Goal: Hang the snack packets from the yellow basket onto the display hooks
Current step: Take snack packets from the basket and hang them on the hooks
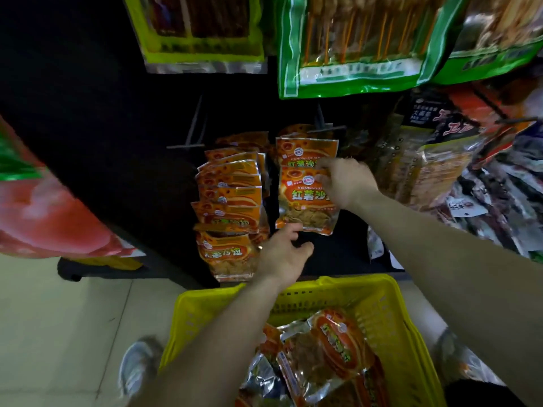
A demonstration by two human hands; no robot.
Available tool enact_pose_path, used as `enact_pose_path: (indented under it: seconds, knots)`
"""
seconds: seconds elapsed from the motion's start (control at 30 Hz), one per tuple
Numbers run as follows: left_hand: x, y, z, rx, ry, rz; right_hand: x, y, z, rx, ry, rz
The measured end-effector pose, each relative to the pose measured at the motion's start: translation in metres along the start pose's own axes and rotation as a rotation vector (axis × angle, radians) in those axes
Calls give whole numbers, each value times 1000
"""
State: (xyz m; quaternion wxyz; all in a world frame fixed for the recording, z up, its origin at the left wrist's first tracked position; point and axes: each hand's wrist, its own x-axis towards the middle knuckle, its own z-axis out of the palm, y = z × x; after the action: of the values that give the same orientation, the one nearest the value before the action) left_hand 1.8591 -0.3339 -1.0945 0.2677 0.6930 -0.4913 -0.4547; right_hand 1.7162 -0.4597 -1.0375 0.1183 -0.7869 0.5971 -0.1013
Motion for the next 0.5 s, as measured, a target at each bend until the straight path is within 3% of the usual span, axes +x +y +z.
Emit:
enact_pose_path:
  seconds: [0.4,0.5]
  knots:
    - [121,-23,70,-120,53,-29,84,37,43,240,-96,-23]
    - [133,-28,76,-167,70,-26,92,42,46,291,-32,-5]
